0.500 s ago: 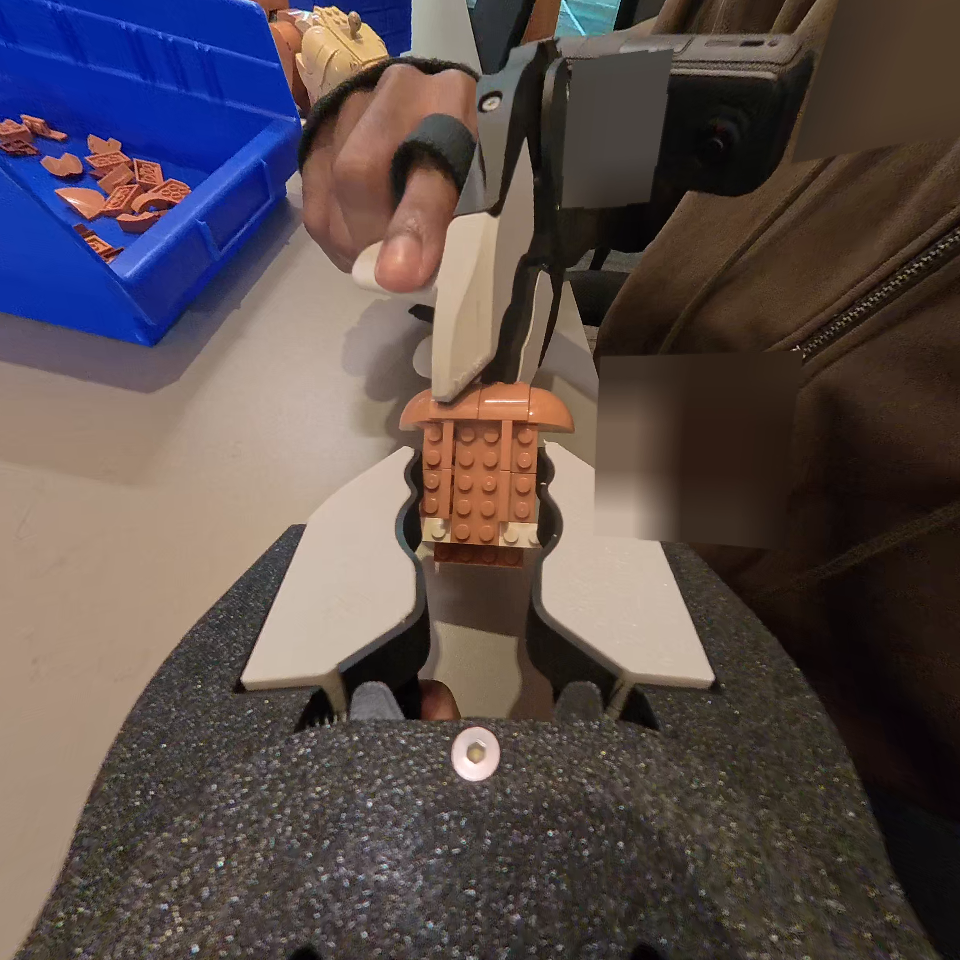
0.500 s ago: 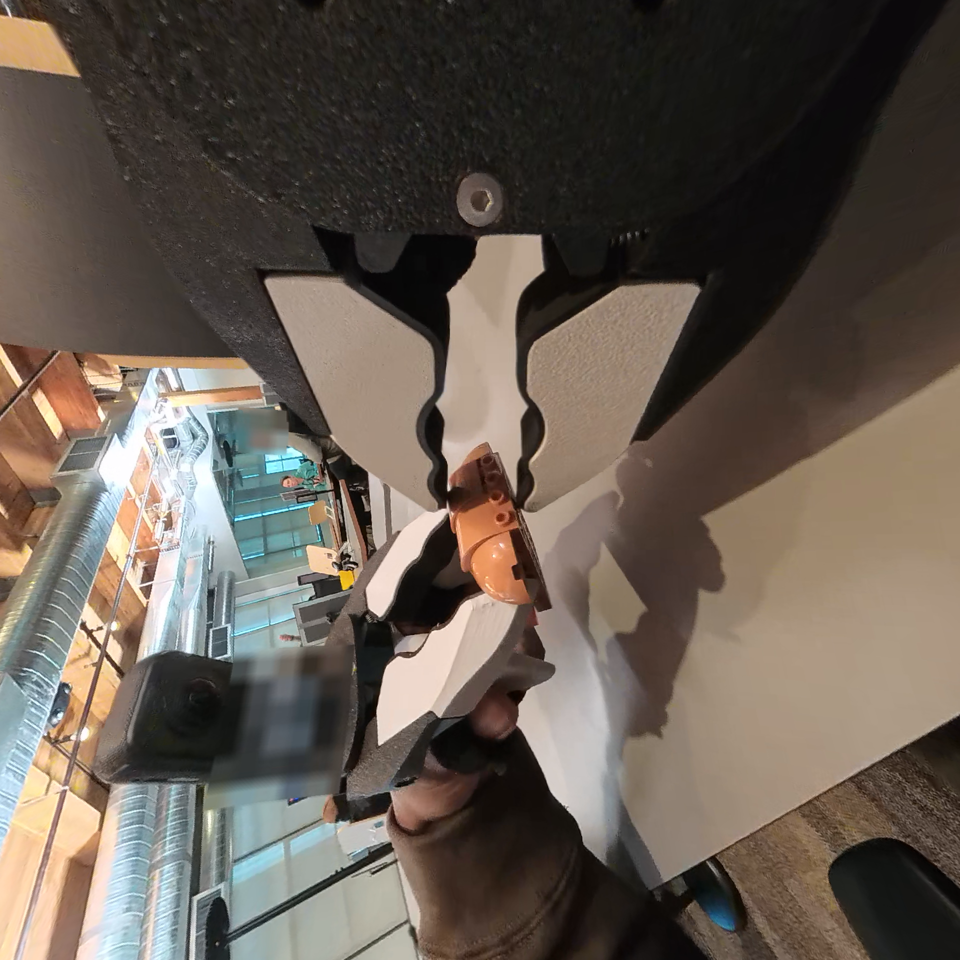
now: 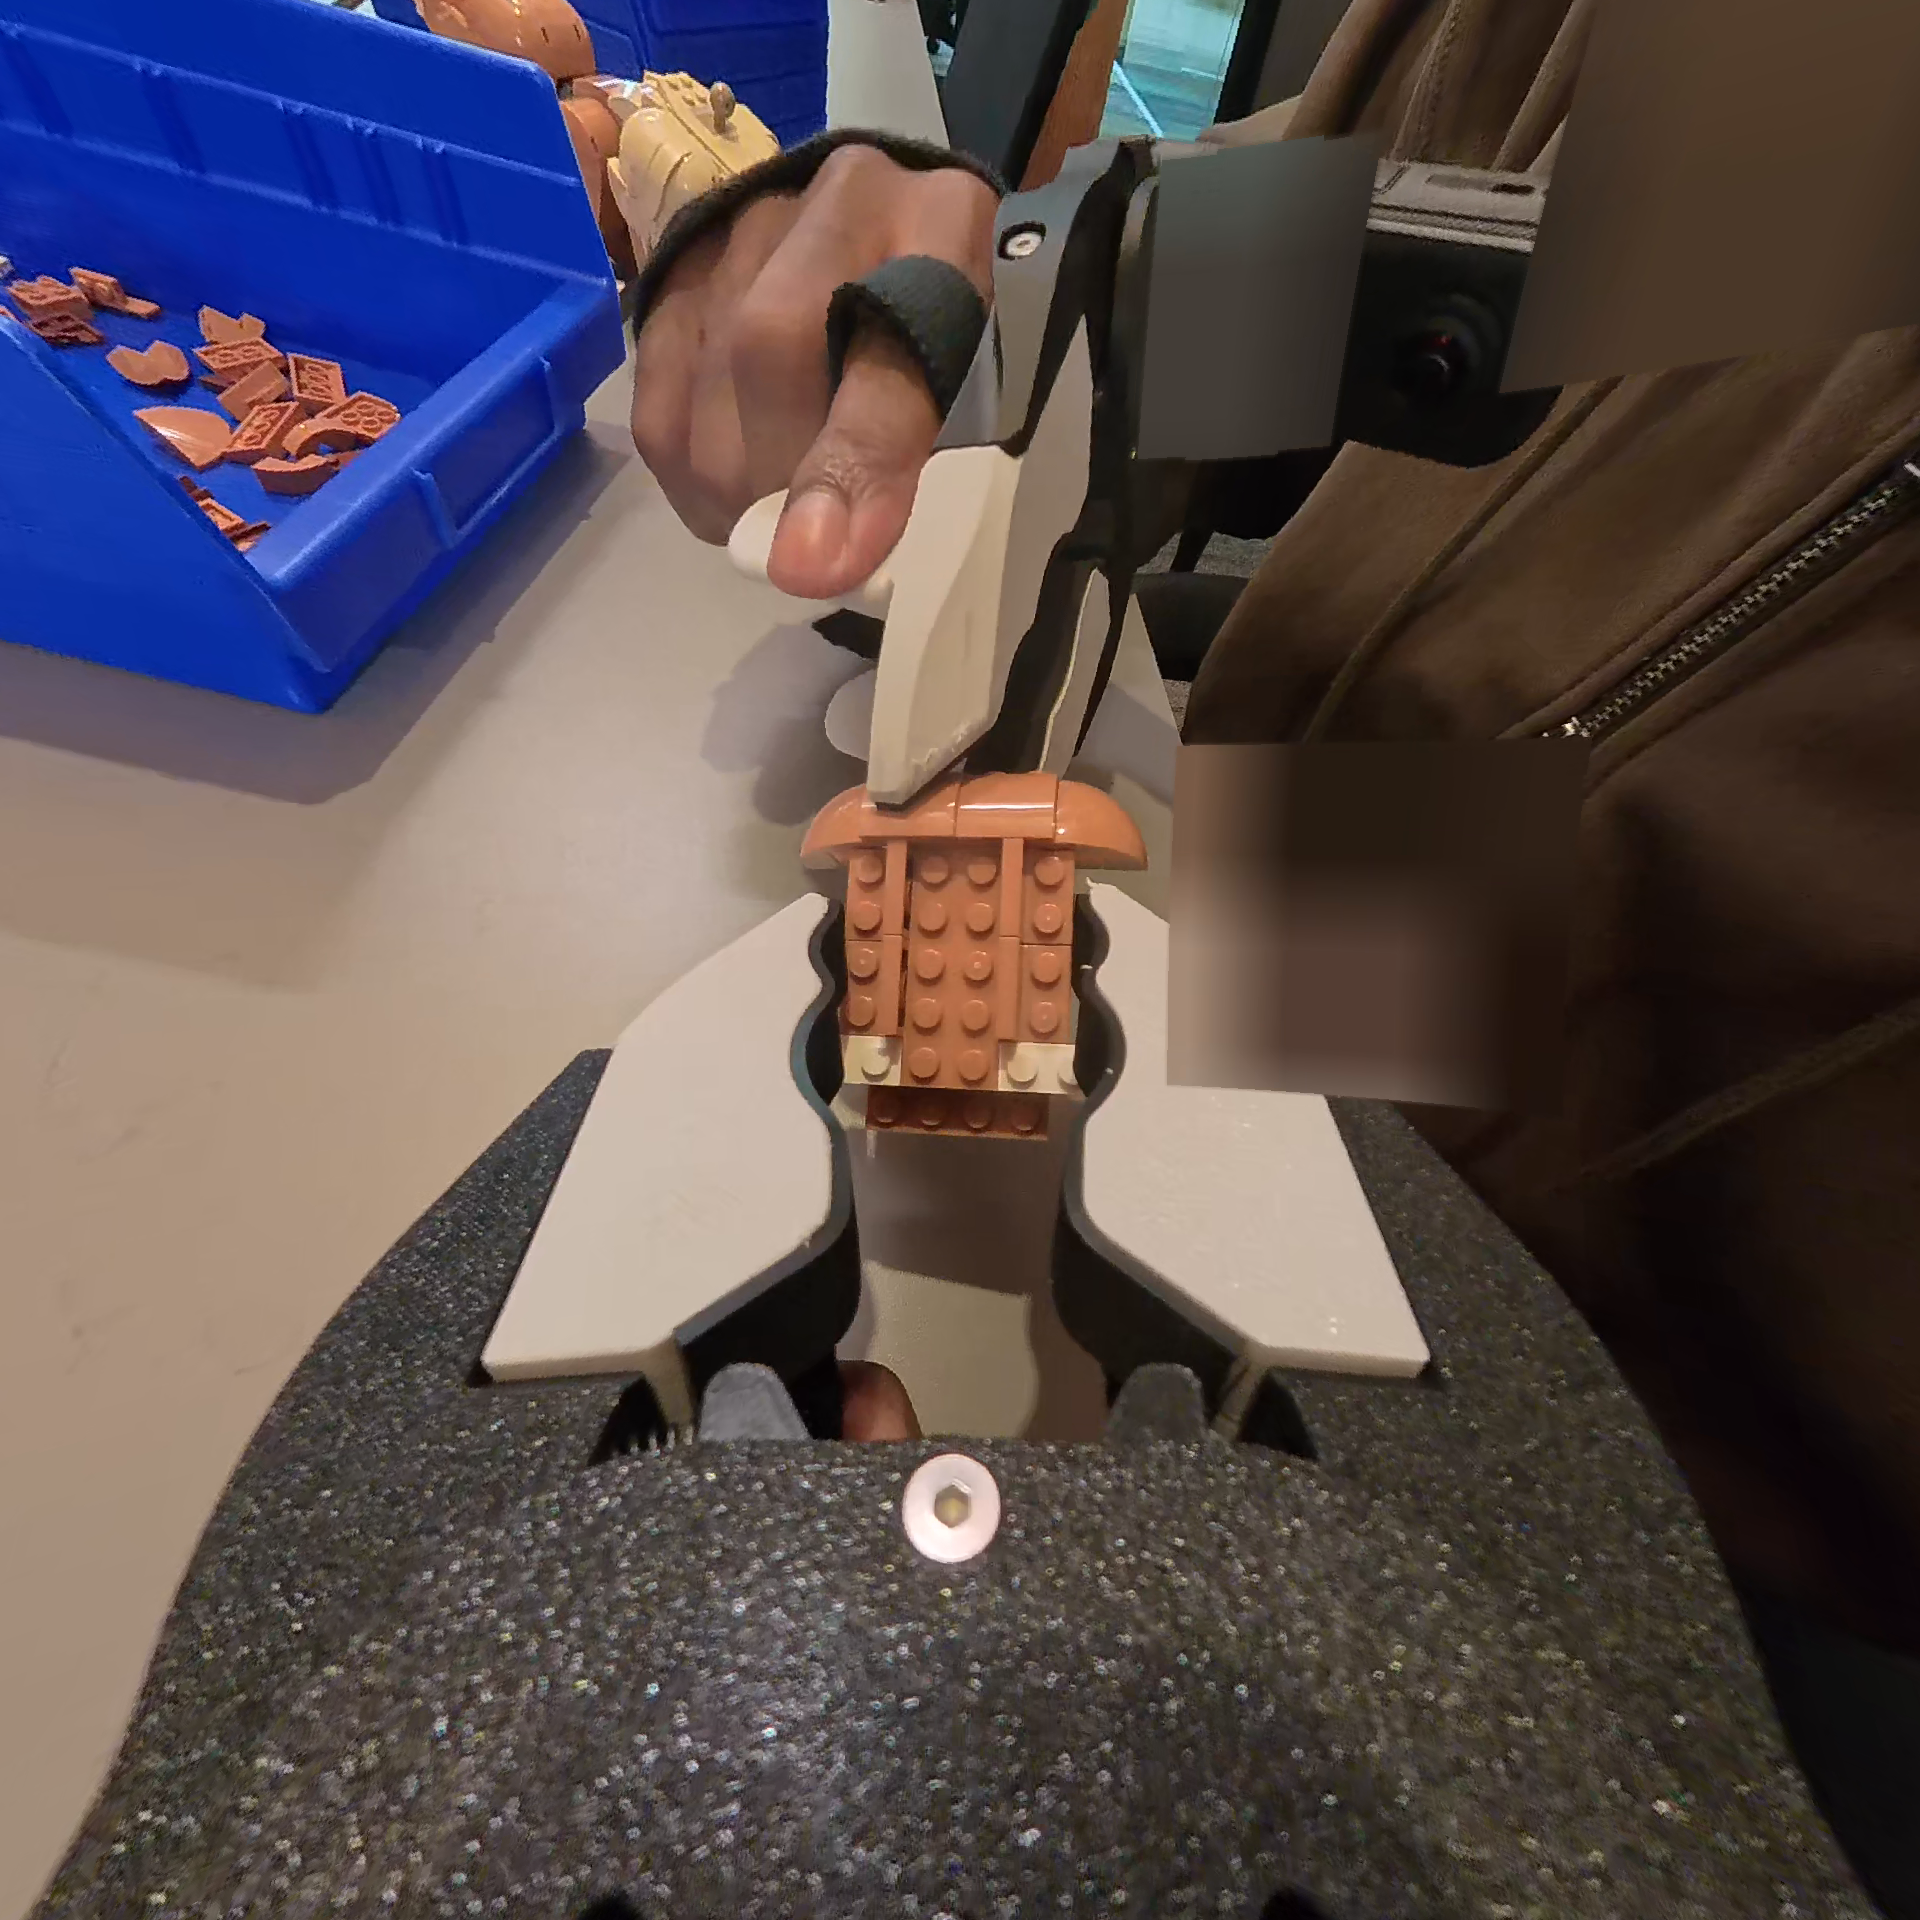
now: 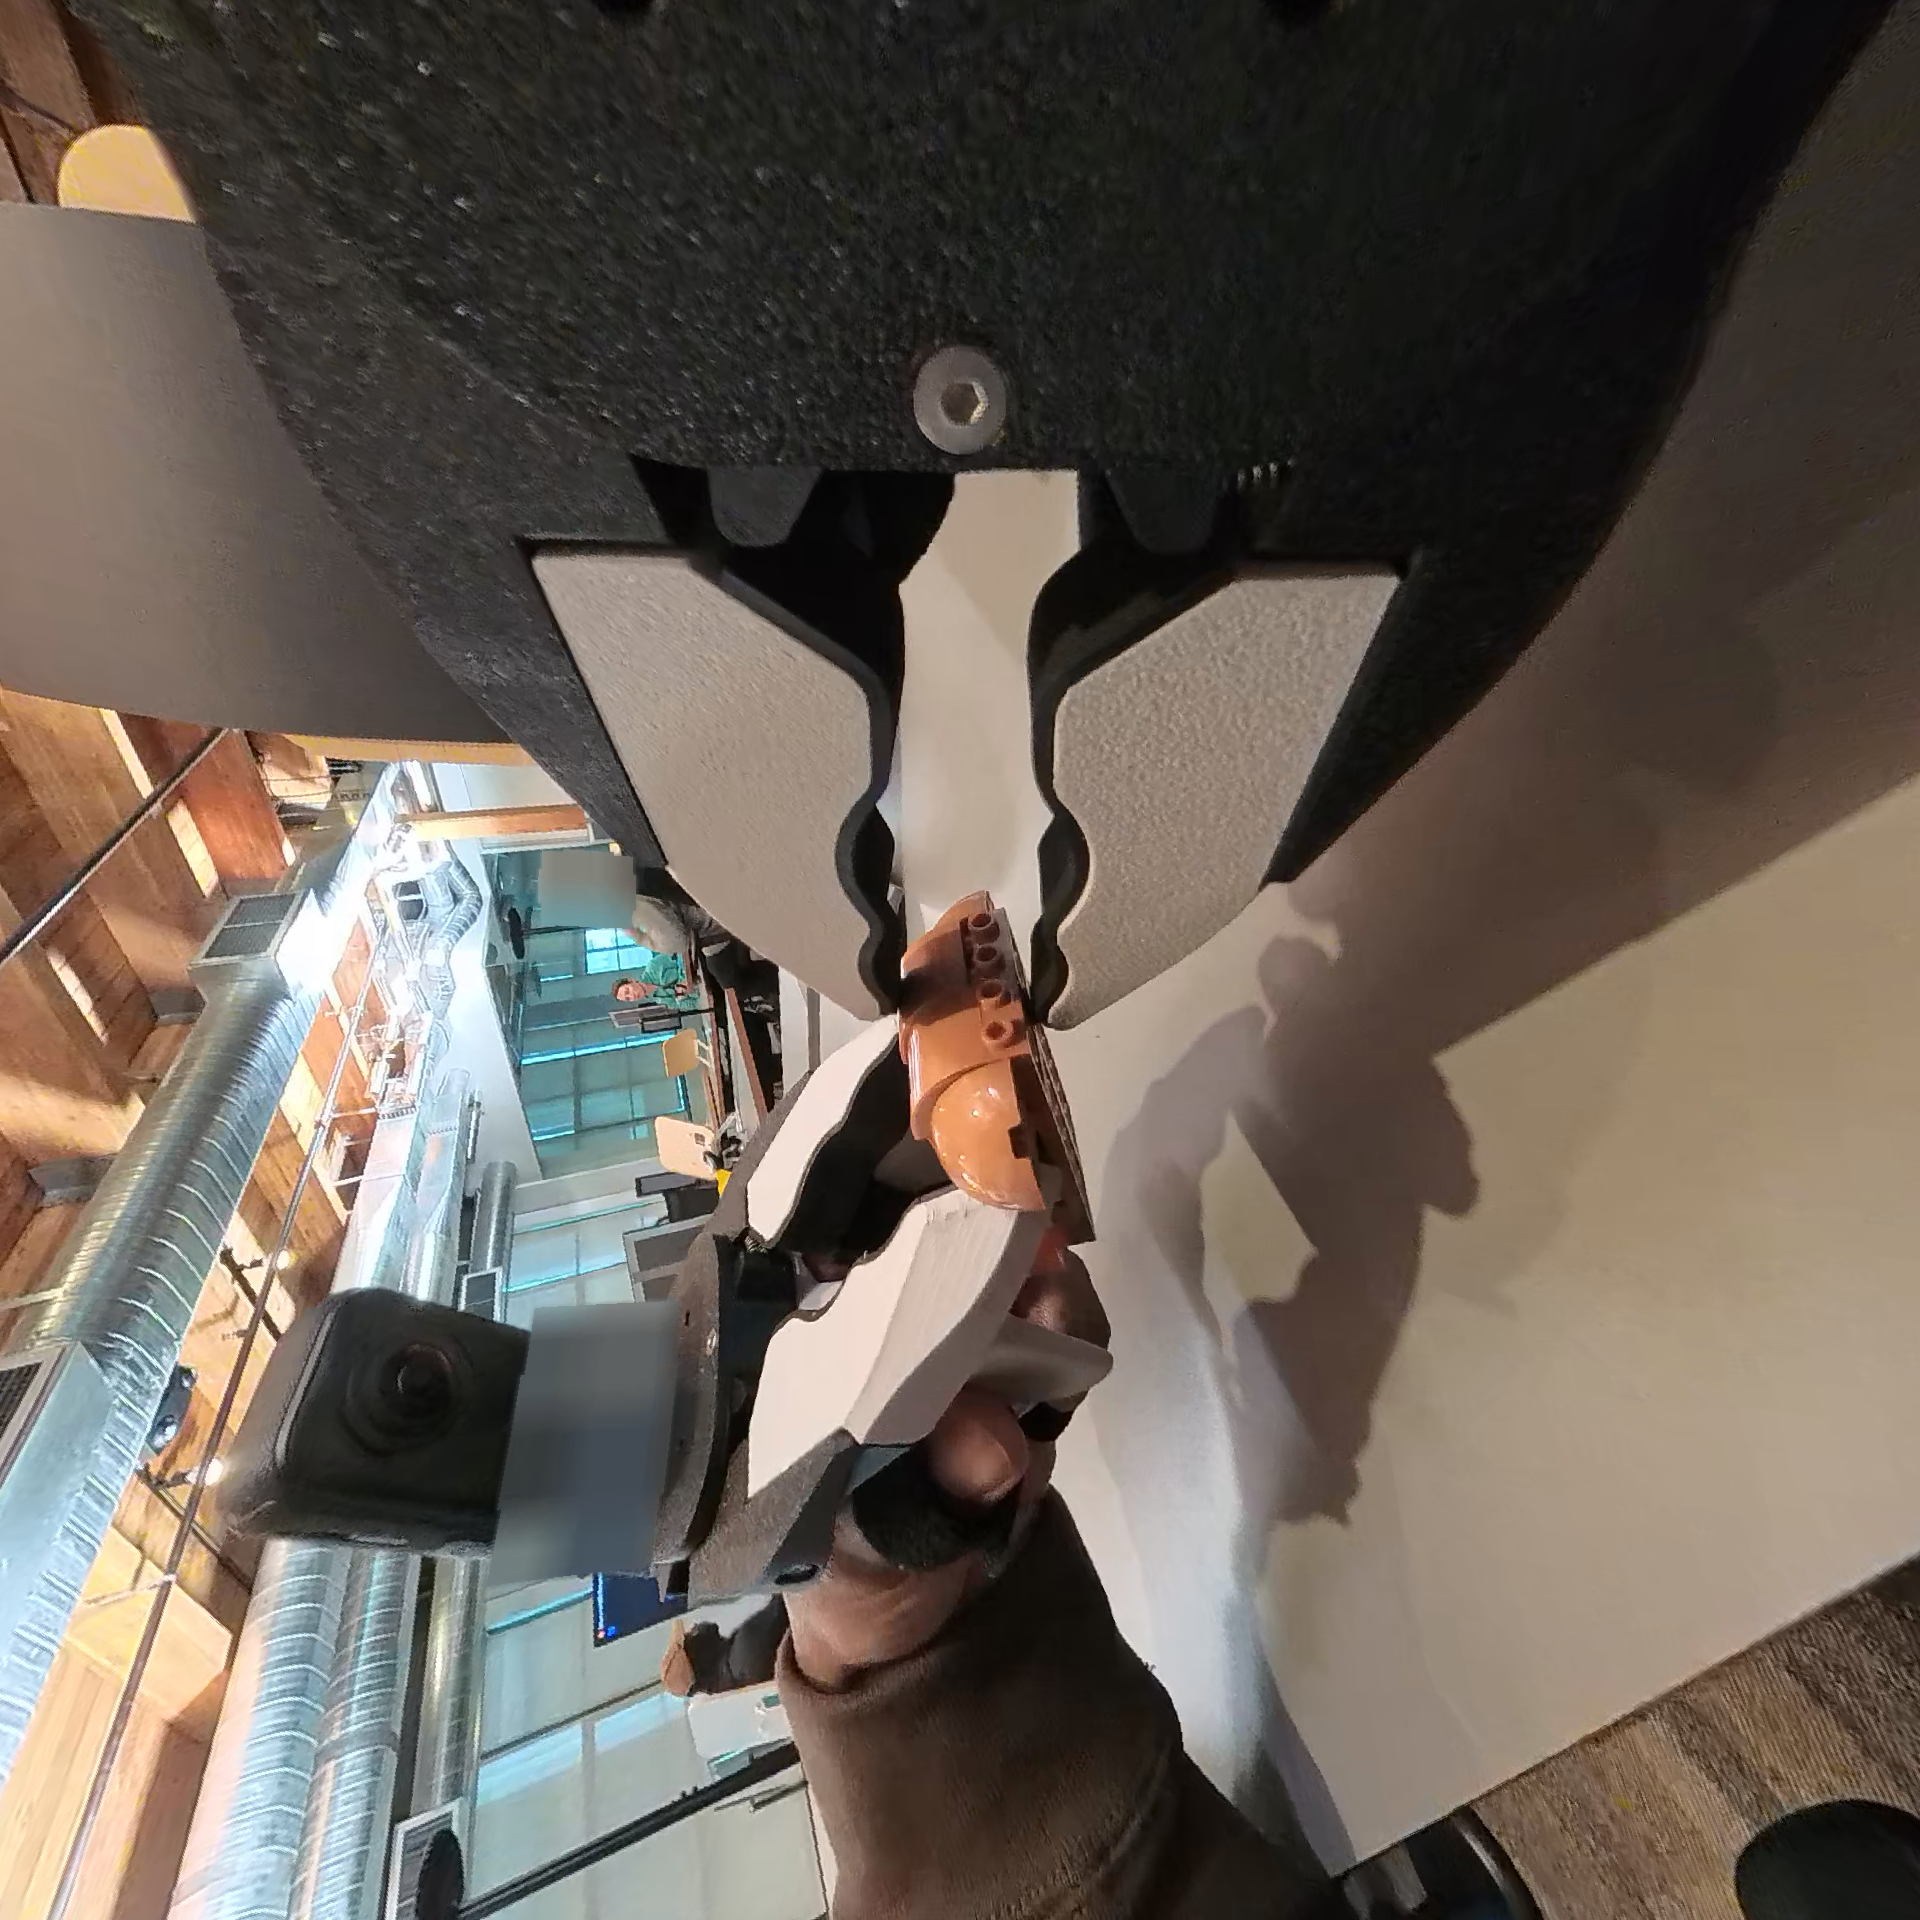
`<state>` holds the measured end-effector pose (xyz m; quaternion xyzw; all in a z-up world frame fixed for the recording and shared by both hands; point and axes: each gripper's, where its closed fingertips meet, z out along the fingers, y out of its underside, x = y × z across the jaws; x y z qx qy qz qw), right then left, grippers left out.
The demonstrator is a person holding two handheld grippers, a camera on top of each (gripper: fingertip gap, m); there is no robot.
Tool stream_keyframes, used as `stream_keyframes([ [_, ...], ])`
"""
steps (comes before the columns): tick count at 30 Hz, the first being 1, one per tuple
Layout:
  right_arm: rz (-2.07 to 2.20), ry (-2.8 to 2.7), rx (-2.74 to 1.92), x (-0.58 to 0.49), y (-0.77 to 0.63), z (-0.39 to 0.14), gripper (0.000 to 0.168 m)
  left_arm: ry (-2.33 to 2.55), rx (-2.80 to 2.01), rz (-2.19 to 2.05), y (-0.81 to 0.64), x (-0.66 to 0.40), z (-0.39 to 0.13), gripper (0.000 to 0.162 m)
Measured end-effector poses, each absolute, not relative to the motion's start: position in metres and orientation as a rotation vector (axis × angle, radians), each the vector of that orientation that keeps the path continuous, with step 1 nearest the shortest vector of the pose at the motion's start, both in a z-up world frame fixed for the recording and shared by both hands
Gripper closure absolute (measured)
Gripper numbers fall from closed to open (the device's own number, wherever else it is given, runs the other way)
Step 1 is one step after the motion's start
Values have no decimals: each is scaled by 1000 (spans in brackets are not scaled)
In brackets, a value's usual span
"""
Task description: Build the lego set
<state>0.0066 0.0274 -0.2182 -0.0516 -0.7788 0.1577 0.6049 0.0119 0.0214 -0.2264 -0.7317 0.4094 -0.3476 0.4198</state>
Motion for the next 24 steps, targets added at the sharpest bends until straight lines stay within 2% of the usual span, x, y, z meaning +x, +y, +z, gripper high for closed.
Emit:
stream_keyframes([
  [11, 320, -1767, -94, 8, 28, -213, 145, 961, -1809, -914, 21, 12, -220, 118],
  [13, 312, -1737, -96, 9, 30, -208, 145, 893, -1802, -904, 23, 8, -217, 104],
  [17, 298, -1665, -82, 10, 32, -197, 145, 673, -1727, -964, 27, -1, -208, 88],
  [24, 290, -1587, -47, 11, 27, -186, 146, 553, -1616, -1112, 24, 6, -197, 87],
])
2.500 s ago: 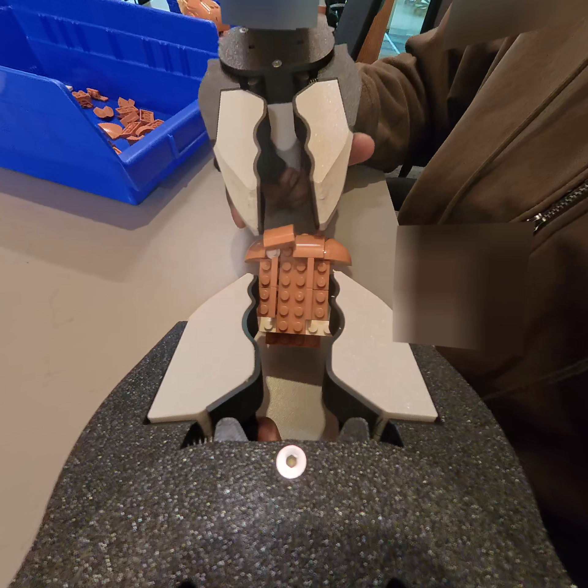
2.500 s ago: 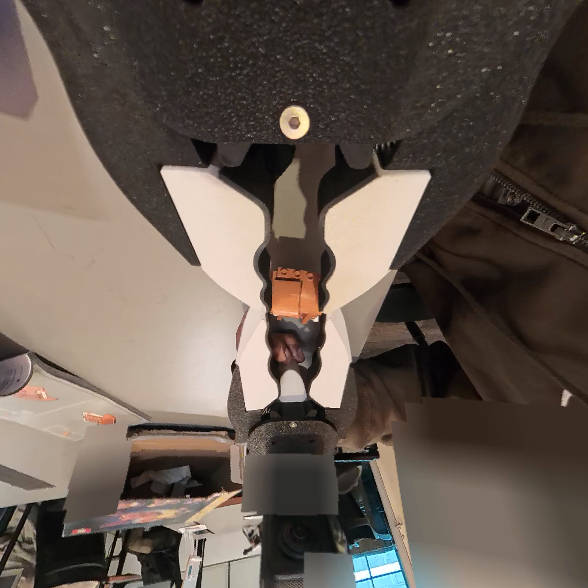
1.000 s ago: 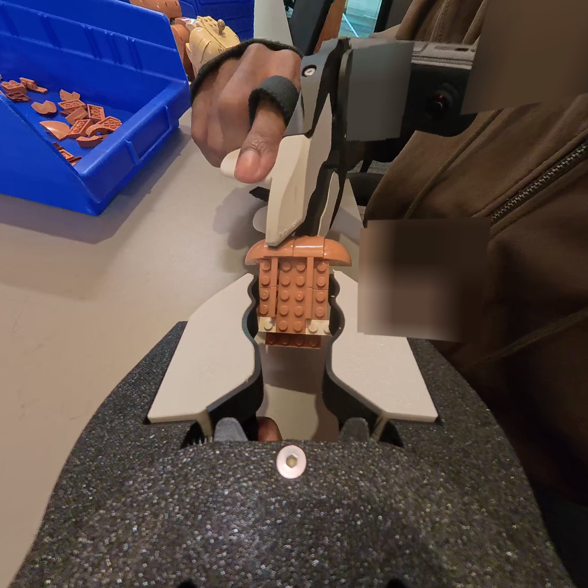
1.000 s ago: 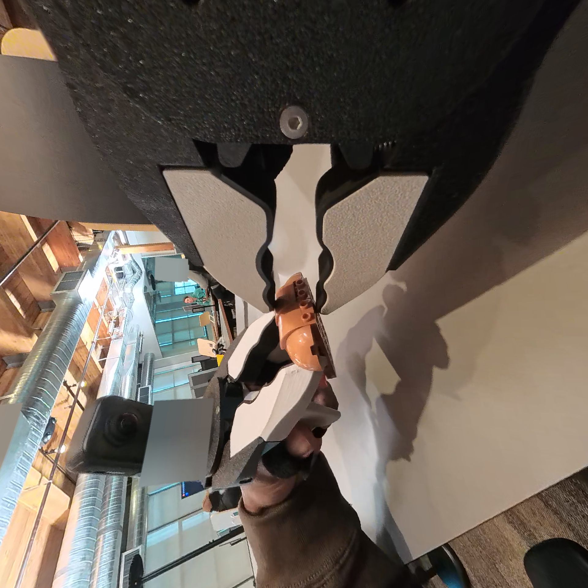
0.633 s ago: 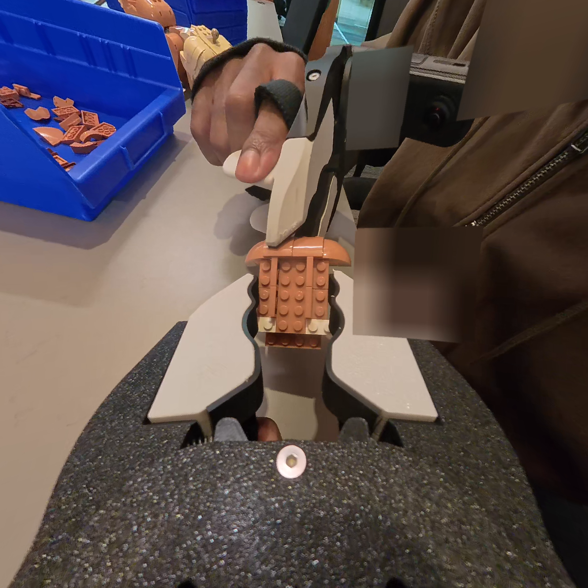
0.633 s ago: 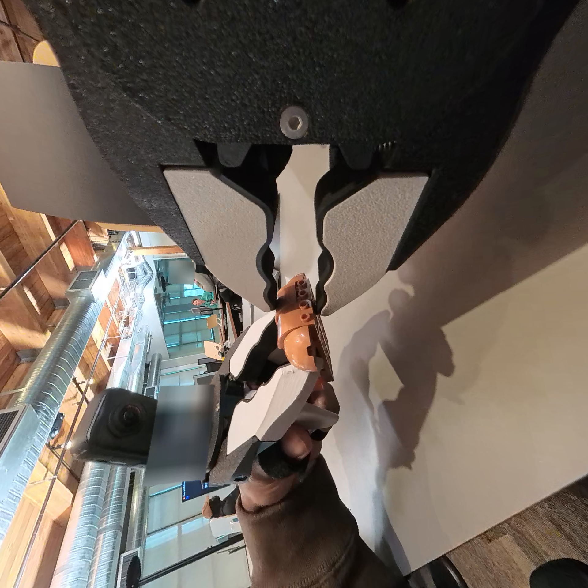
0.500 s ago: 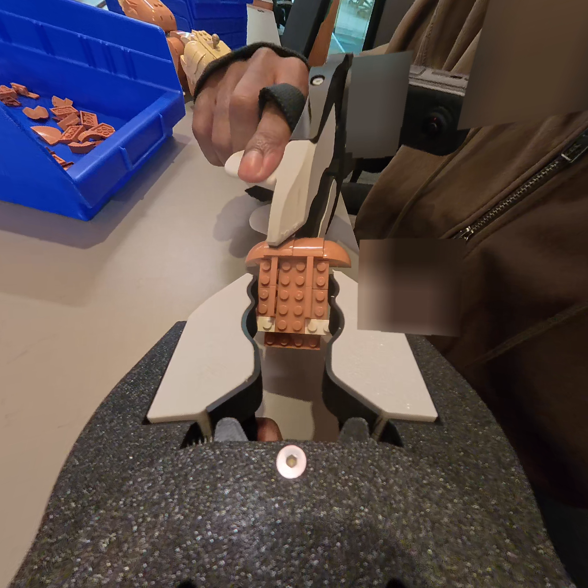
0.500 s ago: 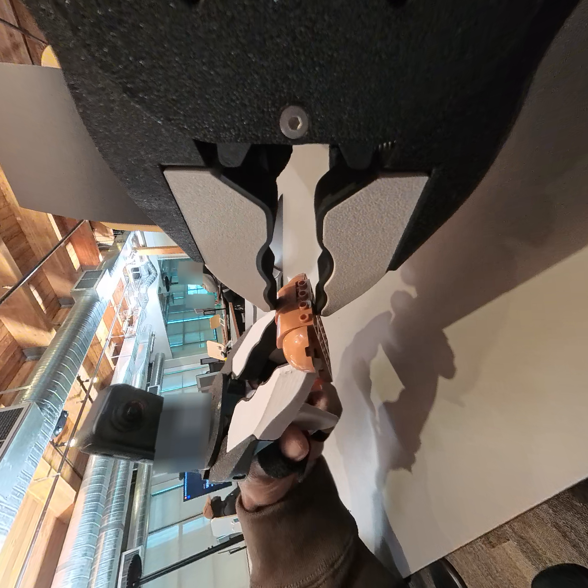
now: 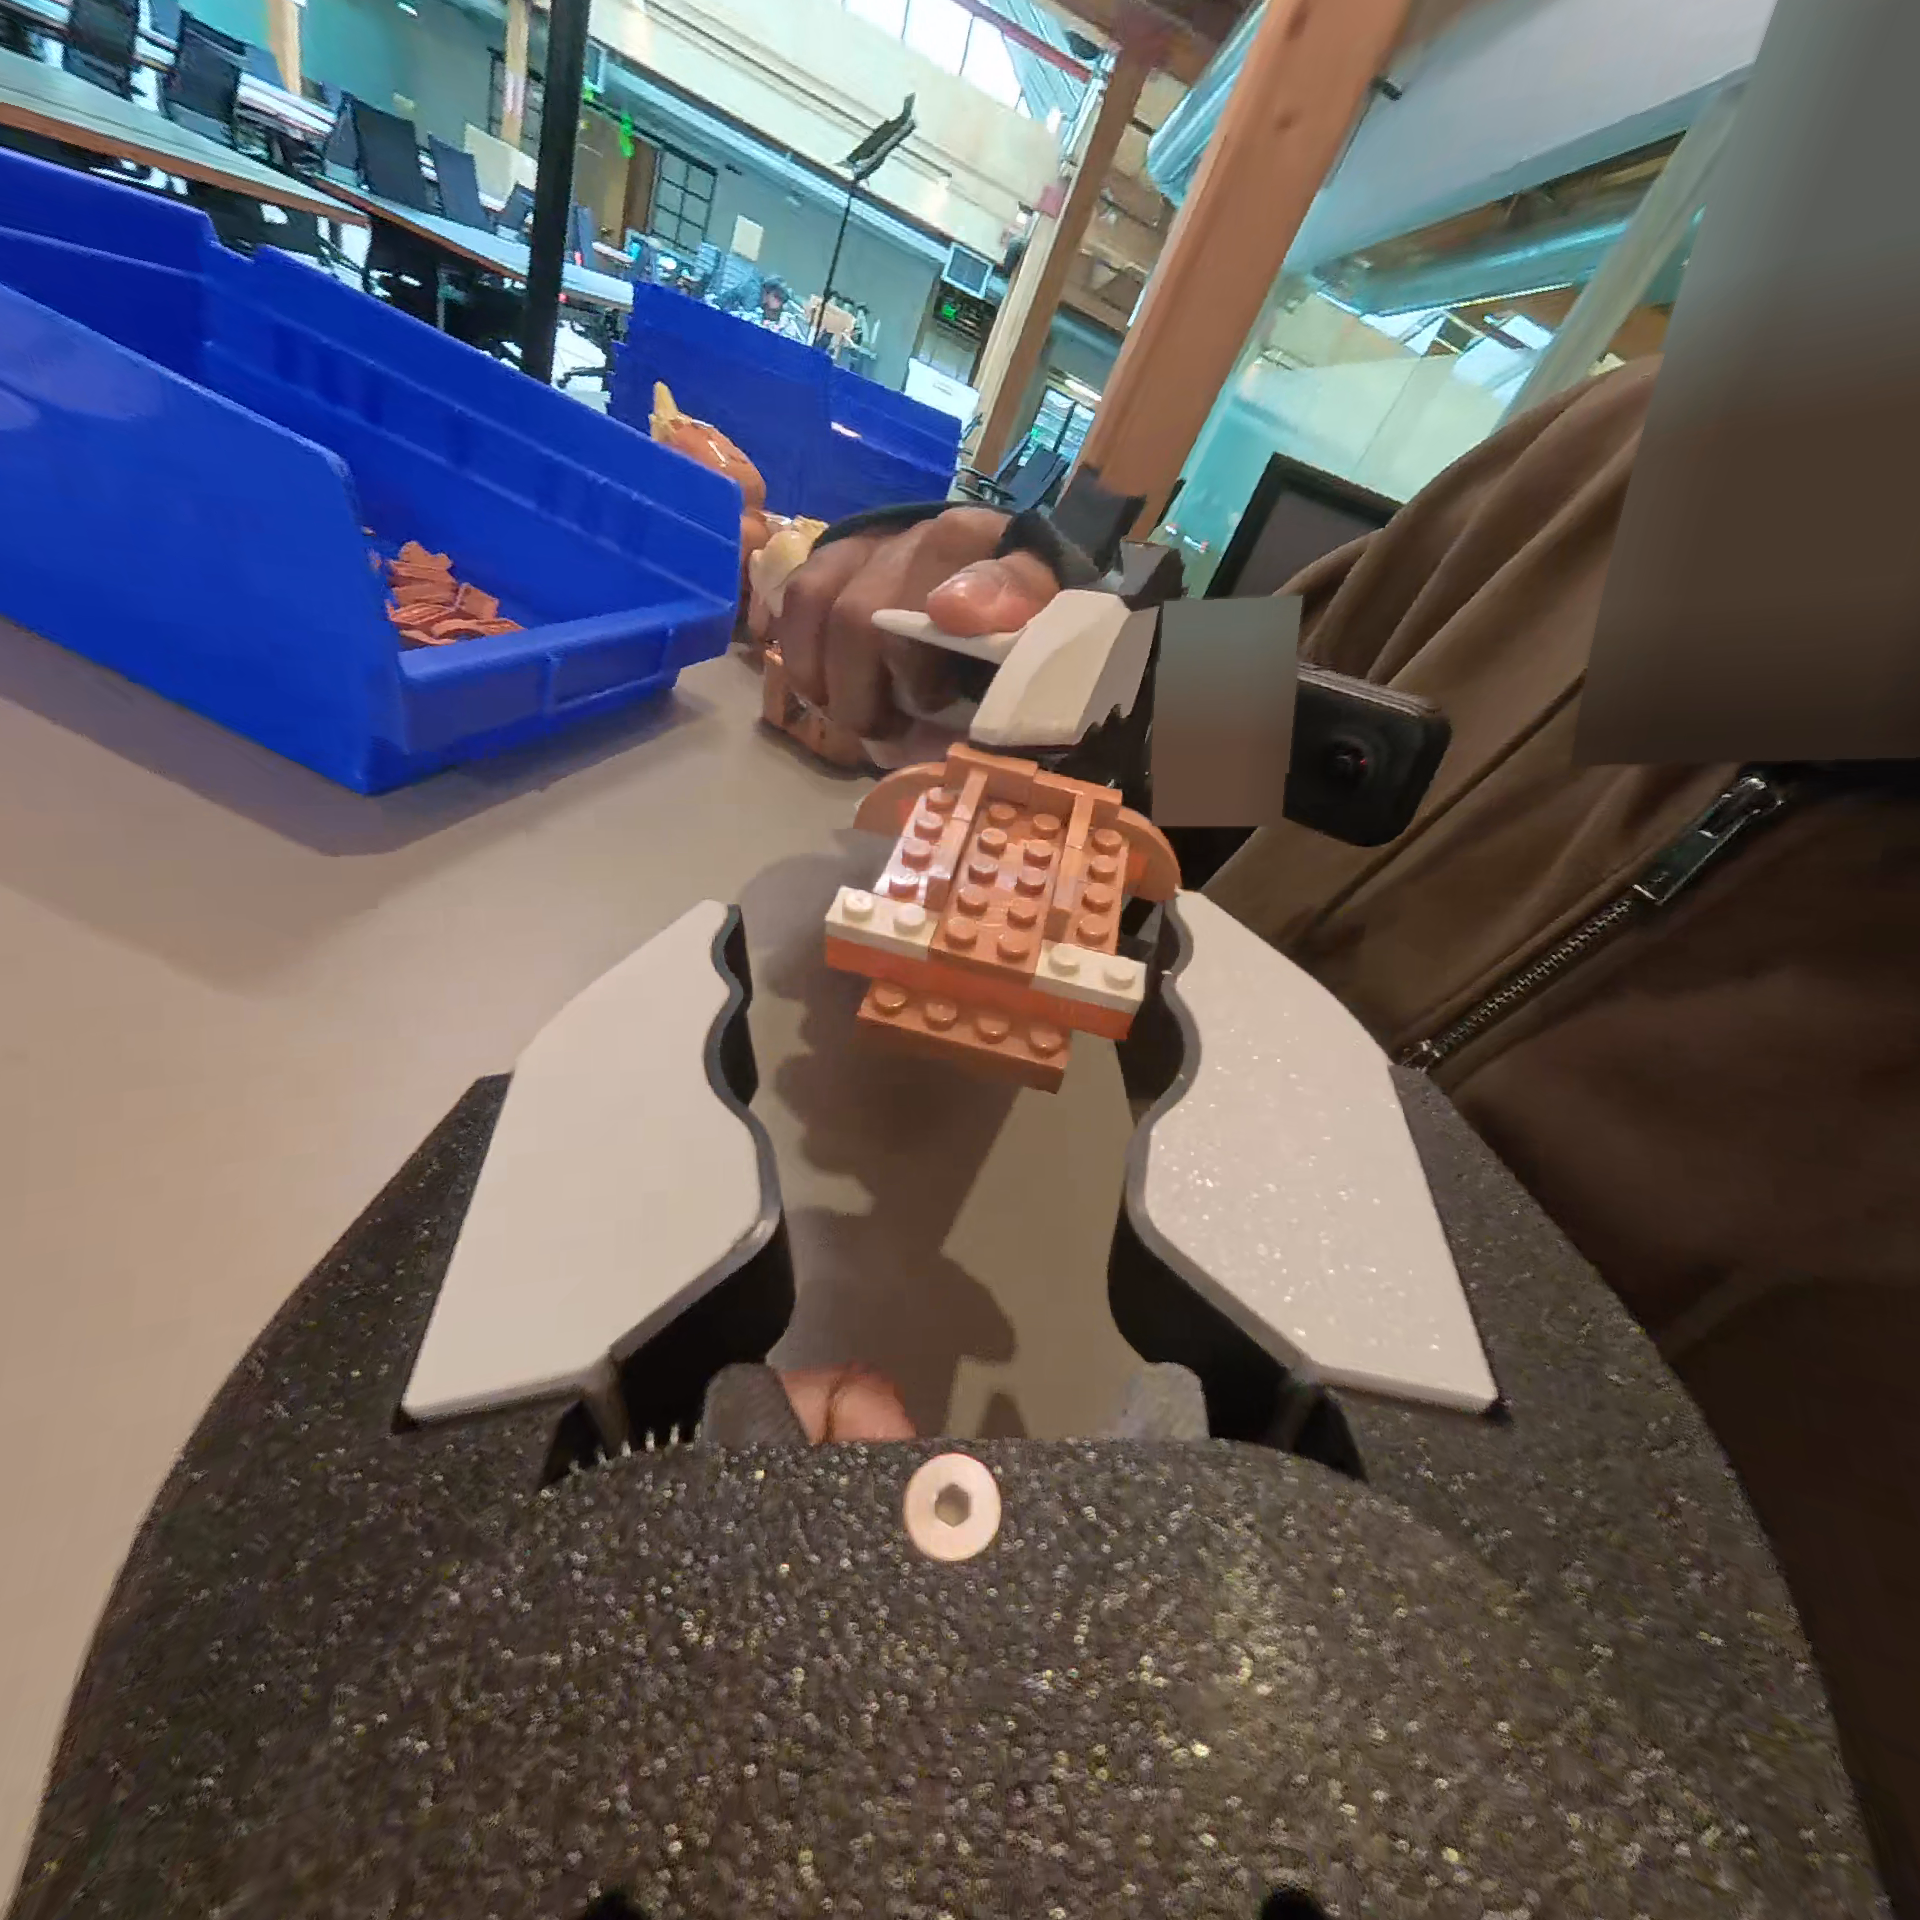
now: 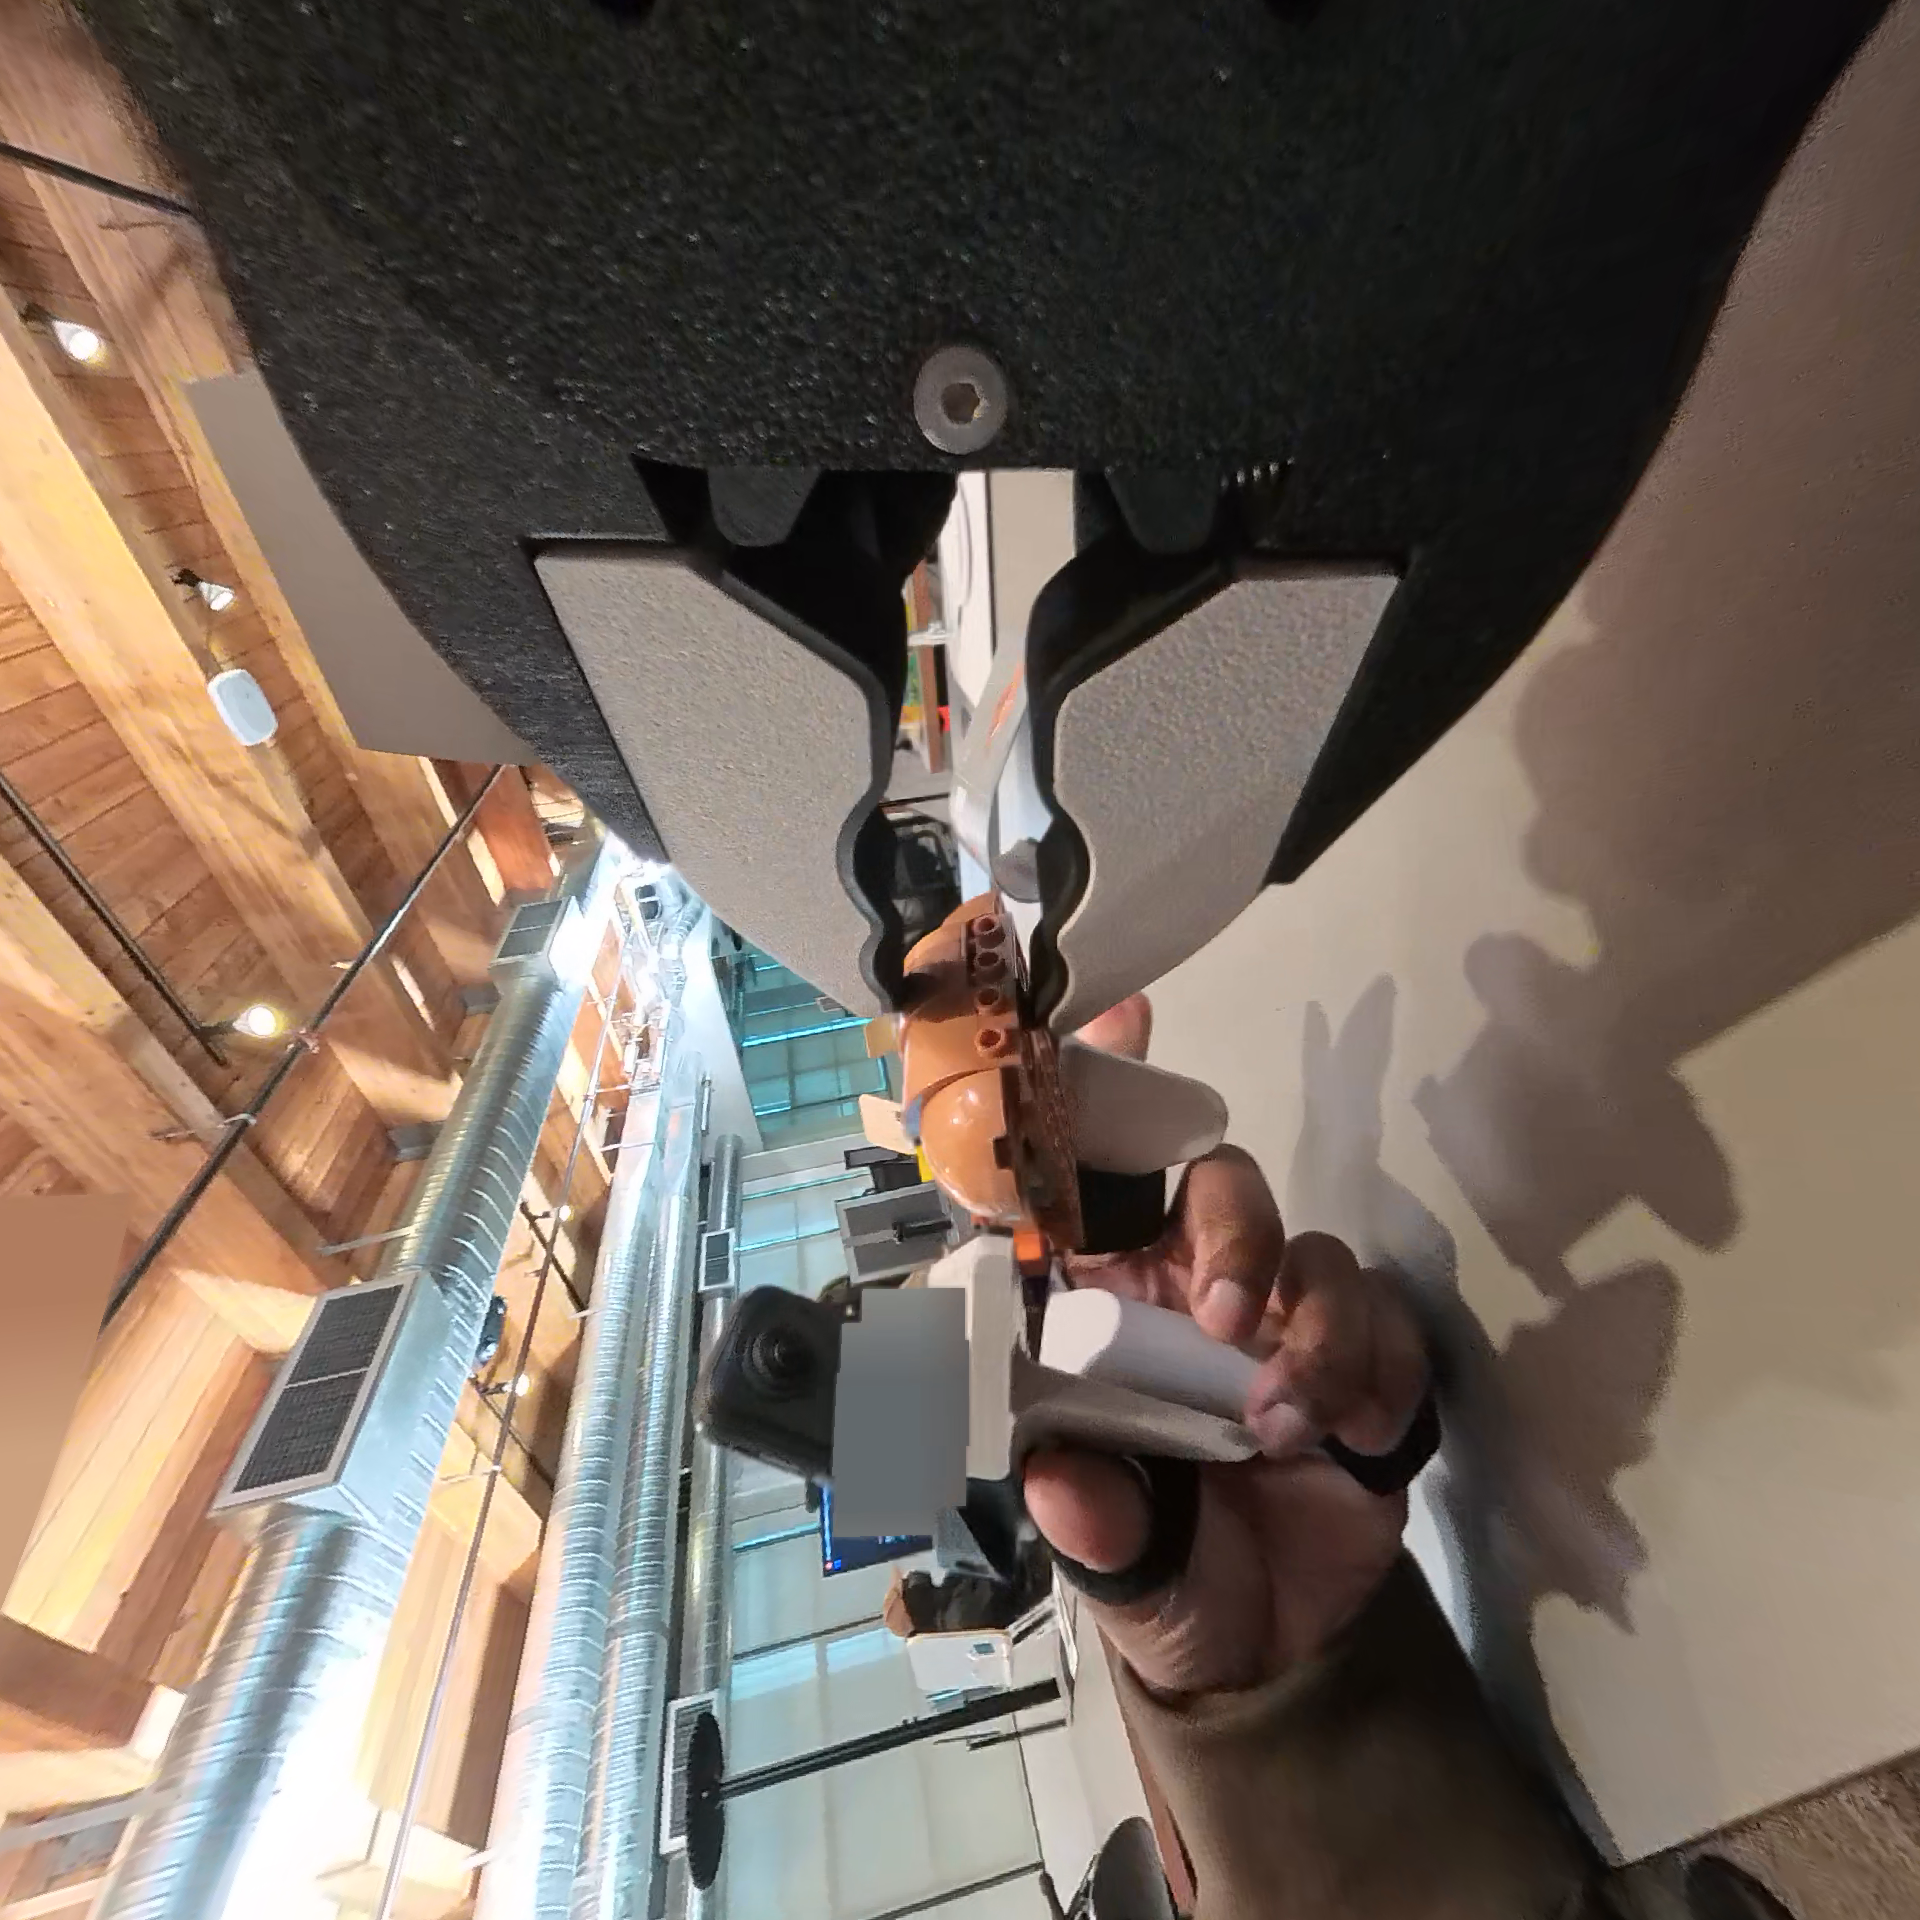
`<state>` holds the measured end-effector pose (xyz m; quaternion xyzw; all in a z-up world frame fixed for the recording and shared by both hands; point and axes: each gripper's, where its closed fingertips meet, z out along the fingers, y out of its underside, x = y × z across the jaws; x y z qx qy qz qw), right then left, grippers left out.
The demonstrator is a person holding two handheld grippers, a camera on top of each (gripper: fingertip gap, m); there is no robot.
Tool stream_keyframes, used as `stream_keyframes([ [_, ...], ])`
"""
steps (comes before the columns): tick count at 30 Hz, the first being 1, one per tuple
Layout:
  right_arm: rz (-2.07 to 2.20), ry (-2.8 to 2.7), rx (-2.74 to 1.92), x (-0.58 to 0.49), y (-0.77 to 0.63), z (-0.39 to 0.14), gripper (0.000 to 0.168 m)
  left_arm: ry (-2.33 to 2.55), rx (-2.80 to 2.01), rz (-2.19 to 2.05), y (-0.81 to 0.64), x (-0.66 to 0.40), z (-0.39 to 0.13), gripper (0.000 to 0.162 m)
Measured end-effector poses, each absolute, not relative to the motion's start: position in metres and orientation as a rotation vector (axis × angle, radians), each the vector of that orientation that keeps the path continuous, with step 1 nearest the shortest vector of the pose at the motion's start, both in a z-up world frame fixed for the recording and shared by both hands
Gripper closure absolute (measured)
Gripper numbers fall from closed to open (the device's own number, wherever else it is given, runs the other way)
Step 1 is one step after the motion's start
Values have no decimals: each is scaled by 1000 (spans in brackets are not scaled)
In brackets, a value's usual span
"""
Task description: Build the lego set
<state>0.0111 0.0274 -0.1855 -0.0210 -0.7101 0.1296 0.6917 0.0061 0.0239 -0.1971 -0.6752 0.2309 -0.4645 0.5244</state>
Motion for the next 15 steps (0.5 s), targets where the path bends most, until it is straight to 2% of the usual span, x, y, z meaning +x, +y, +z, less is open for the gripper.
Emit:
stream_keyframes([
  [10, 264, -1550, -37, 13, 29, -178, 146, 573, -1495, -1258, 21, 19, -185, 102],
  [15, 249, -1530, -1, 15, 28, -179, 145, 553, -1510, -1290, 20, 19, -185, 101],
])
